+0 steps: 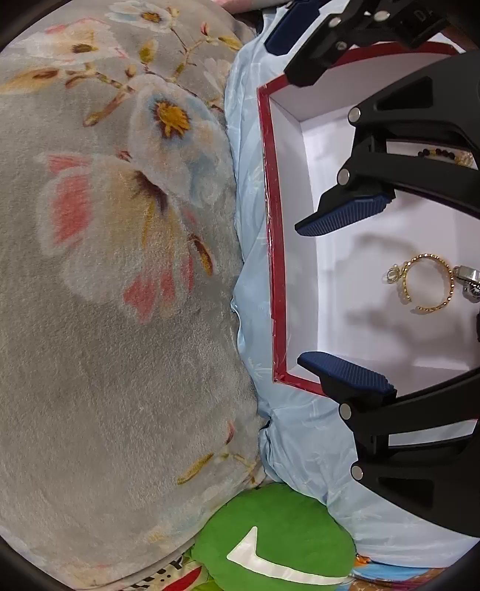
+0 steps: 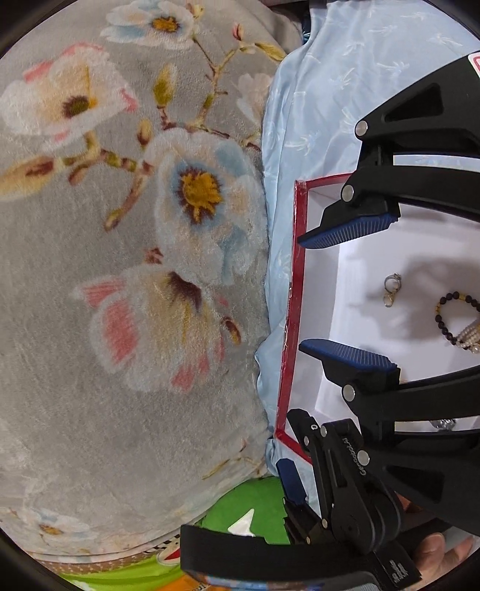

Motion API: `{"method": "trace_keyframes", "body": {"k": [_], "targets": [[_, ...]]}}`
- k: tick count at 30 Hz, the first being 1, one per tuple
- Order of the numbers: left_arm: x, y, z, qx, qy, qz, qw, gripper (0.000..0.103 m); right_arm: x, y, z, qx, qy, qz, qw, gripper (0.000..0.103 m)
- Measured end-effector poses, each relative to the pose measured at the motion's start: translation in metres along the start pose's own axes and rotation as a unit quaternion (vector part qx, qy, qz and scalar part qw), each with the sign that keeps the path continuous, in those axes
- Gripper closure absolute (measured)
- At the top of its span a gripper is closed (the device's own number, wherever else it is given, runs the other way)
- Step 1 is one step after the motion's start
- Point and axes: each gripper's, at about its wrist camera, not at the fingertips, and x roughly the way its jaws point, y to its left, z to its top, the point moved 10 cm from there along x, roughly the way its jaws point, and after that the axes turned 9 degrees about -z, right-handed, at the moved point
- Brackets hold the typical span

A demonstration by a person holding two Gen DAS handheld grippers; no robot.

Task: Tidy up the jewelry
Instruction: 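Move both open grippers back toward the remaining gold hoop earrings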

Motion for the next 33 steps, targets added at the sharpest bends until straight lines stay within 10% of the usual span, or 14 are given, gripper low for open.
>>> {"method": "trace_keyframes", "body": {"k": [8,18,33], "targets": [[-0.064,0.007,-0.019,-0.002,-0.017,0.001,0.9999,0.029,-0.074,-0.009,-0.031,-0.012,-0.013,-0.003,1.000,0.048],[-0.149,0.039,-0.147,-0.024,0.037,0.022,0.9988,0.027,-0.169,-0.011,-0.164,-0.033,0.062,-0.002,0.998,0.045],[-0.186,0.028,-0.296,-0.069,0.141,-0.007,0.9875,0.027,-0.187,0.040,-0.311,-0.054,0.174,0.035,0.983,0.056]]}}
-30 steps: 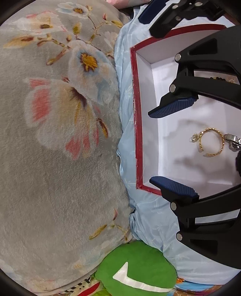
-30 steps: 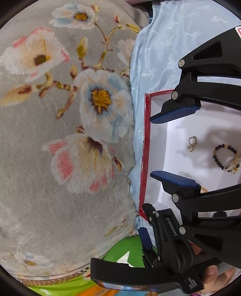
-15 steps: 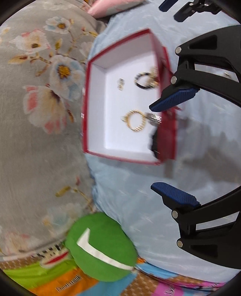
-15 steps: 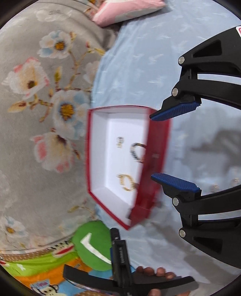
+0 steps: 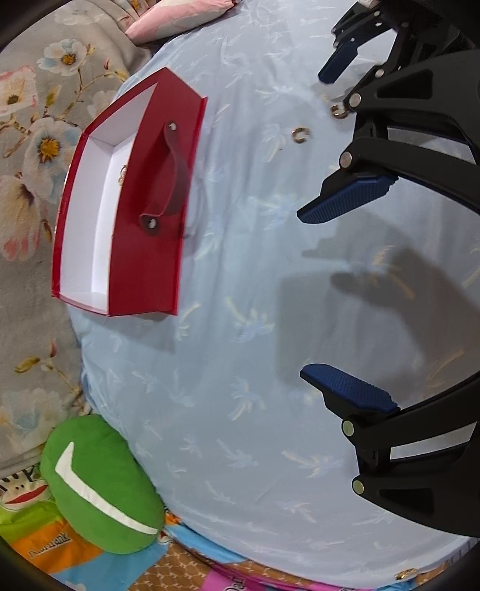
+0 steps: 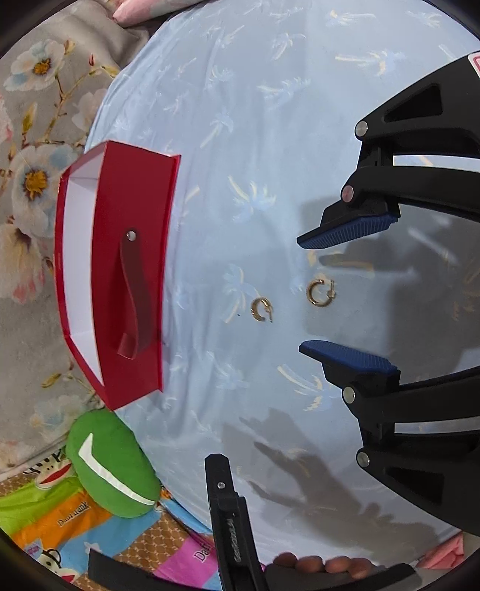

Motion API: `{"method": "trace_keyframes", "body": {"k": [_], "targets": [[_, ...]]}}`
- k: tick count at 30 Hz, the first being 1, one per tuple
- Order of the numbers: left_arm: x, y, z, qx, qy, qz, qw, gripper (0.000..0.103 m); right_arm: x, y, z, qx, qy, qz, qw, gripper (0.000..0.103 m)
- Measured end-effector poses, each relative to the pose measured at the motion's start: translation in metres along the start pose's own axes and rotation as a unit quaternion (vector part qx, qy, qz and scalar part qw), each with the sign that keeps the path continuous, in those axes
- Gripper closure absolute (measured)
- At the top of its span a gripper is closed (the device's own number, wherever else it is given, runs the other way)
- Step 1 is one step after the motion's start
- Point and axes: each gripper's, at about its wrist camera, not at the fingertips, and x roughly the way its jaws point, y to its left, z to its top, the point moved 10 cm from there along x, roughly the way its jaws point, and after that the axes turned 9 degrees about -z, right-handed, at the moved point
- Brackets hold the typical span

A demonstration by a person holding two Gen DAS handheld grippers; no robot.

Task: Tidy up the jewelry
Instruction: 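Grasp a gold hoop earring with the right gripper while the left gripper grasps another hoop, then carry both hoop earrings over the red box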

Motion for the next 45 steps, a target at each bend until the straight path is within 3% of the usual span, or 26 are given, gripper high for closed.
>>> {"method": "trace_keyframes", "body": {"k": [9,11,19,32,38,44,45], "targets": [[0.003,-0.004,-0.020,-0.008,0.016,-0.008,0.9998,0.027,0.016,0.001,-0.007,-0.006,0.013,-0.015,1.000,0.077],[0.005,-0.006,-0.021,-0.008,0.018,-0.010,0.9997,0.027,0.017,0.000,-0.007,-0.012,0.011,-0.024,1.000,0.088],[0.018,-0.031,-0.019,0.007,0.030,-0.023,0.9993,0.027,0.005,-0.025,-0.014,0.030,0.018,-0.029,0.999,0.088],[0.062,-0.124,-0.014,0.060,0.055,-0.067,0.9944,0.028,-0.019,-0.067,-0.019,0.071,0.017,-0.050,0.996,0.088],[0.077,-0.135,-0.016,0.078,0.064,-0.056,0.9933,0.047,-0.018,-0.075,-0.022,0.080,0.020,-0.052,0.995,0.088],[0.077,-0.138,-0.010,0.087,0.053,-0.053,0.9934,0.087,-0.016,-0.079,-0.022,0.086,0.021,-0.051,0.995,0.088],[0.077,-0.138,-0.010,0.085,0.055,-0.058,0.9932,0.087,-0.016,-0.078,-0.021,0.085,0.020,-0.050,0.995,0.088]]}}
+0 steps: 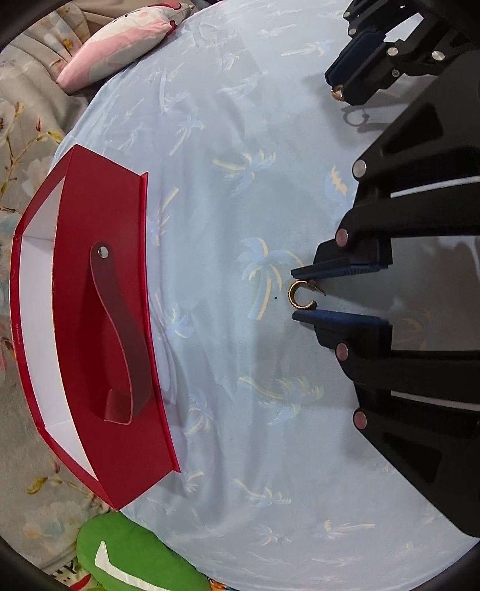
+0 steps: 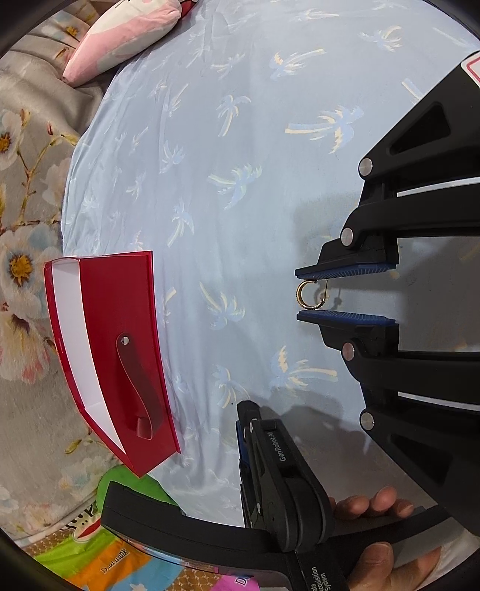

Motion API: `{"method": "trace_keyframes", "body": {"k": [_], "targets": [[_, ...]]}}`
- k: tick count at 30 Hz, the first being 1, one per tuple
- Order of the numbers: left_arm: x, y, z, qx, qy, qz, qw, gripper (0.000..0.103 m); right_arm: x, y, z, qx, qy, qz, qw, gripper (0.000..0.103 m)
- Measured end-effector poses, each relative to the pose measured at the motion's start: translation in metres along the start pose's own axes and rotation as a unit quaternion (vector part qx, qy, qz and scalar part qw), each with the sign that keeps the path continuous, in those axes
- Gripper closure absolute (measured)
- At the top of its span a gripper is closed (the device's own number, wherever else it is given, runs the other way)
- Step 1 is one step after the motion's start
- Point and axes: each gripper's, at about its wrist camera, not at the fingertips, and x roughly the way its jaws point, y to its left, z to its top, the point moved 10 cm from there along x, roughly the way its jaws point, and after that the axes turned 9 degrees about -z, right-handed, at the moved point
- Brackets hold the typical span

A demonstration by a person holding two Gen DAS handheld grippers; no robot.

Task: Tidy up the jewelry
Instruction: 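Carry both hoop earrings over the red box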

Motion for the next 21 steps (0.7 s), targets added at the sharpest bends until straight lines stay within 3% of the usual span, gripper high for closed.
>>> {"method": "trace_keyframes", "body": {"k": [5,12,21], "targets": [[-0.013,0.008,0.000,-0.016,-0.007,-0.019,0.9997,0.087,-0.004,0.002,0.005,0.000,-0.006,0.003,1.000,0.088],[-0.066,0.046,0.010,-0.047,-0.047,-0.013,0.9977,0.087,-0.019,0.013,0.022,-0.002,-0.028,0.020,0.999,0.088],[-0.143,0.089,0.062,-0.063,-0.123,0.025,0.9901,0.087,-0.066,0.035,0.103,-0.015,-0.116,0.037,0.992,0.088]]}}
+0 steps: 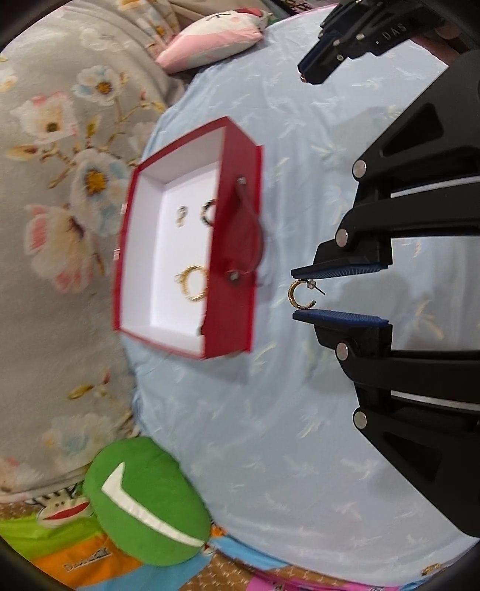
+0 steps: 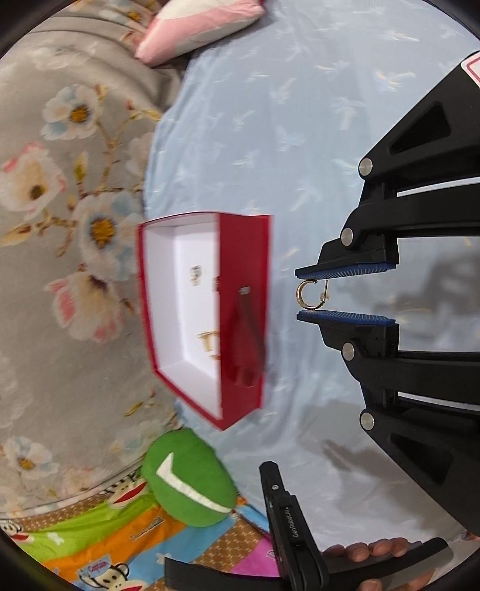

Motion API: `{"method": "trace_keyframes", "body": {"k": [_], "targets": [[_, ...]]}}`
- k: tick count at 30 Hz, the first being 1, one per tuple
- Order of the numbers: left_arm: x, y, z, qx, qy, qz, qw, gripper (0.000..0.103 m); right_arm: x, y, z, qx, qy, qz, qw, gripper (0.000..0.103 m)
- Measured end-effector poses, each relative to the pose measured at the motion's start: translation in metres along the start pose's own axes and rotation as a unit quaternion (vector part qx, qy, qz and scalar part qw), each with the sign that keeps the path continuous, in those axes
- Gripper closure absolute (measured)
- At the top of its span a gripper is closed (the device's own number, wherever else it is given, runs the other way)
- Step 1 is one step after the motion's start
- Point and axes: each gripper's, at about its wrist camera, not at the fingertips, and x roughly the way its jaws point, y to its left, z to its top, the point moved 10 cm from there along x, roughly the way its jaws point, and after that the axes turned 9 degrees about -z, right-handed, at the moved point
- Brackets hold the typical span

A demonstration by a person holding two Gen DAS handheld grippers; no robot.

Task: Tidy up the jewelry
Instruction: 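Carry both hoop earrings over the red box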

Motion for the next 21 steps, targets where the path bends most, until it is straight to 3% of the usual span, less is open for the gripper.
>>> {"method": "trace_keyframes", "body": {"k": [11,21], "targets": [[-0.018,-0.005,0.112,0.030,-0.090,0.010,0.9955,0.087,-0.002,0.013,0.125,-0.010,-0.099,0.005,0.995,0.088],[0.023,-0.016,0.177,0.049,-0.107,0.014,0.9930,0.087,0.045,0.020,0.190,-0.016,-0.118,0.003,0.993,0.088]]}}
